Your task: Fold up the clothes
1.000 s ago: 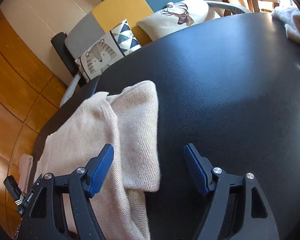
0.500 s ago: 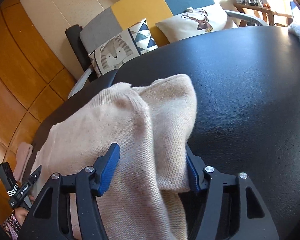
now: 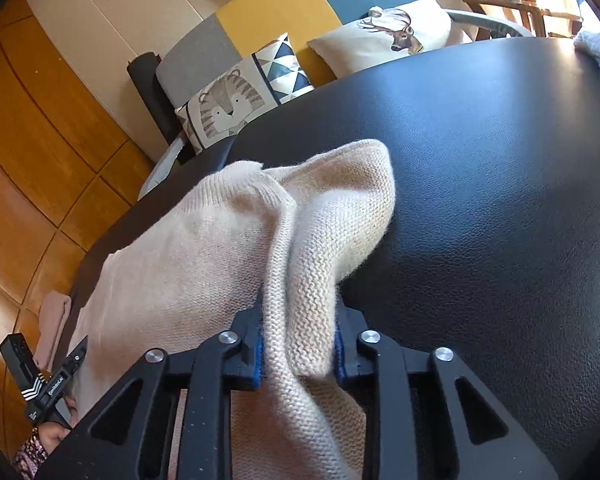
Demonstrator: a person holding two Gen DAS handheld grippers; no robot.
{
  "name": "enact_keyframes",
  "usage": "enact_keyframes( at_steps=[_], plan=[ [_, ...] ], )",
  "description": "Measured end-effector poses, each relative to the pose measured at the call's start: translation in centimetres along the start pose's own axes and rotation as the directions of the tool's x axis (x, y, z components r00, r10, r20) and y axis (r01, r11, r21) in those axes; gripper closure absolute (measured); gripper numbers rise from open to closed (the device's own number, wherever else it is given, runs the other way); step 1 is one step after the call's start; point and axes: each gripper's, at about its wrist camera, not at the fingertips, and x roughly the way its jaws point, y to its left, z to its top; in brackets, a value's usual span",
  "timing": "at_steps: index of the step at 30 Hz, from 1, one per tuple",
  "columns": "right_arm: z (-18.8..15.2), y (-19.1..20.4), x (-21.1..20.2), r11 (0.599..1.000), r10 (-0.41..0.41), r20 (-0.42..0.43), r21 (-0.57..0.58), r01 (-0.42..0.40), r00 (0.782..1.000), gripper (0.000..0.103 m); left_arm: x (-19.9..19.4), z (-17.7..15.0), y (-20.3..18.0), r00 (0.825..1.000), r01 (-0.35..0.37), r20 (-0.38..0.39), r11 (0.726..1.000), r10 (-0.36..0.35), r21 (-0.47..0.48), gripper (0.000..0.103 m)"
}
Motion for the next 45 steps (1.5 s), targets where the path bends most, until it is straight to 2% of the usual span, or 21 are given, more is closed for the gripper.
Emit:
enact_keyframes(
  at_steps=[14,19,28,38,40,43,45],
  plan=[
    [-0.9,1.5,0.2,0.992,-0.078,0.034,-0.094,0.081,0.996,0.078,0.1,-0.2,-0.8,0.999,-0.041,0.003,0.998,0.041,0.036,0.076],
    [-1.0,1.6,0.4,0.991,-0.088,0.029,-0.100,0.091,0.996,0.078,0.2,0.3,-1.4,0.997,-0.074,-0.025,0.996,0.075,0.052,0.076],
    [-1.0,1.1,0.4,0.995,-0.057,0.033,-0.085,0.059,0.998,0.078,0.6,1.9,-2.8,0.975,-0.177,-0.134,0.984,0.180,0.037,0.076],
    [-1.2,1.0,0.4,0.996,-0.042,0.043,-0.077,0.045,0.998,0.078,0.7,3.0,-3.5,0.951,-0.240,-0.202,0.971,0.235,-0.003,0.076],
    [-1.1,0.8,0.4,0.997,-0.034,0.043,-0.071,0.037,0.998,0.078,0.7,3.6,-4.2,0.950,-0.246,-0.202,0.969,0.240,-0.005,0.076],
    [-1.1,0.6,0.4,0.998,-0.021,0.045,-0.062,0.024,0.999,0.078,1.2,4.7,-6.1,0.961,-0.213,-0.177,0.977,0.214,0.022,0.076],
    [-1.1,0.5,0.4,0.998,-0.016,0.045,-0.059,0.018,0.999,0.078,2.0,5.2,-7.7,0.962,-0.206,-0.168,0.976,0.215,0.067,0.076]
  ],
)
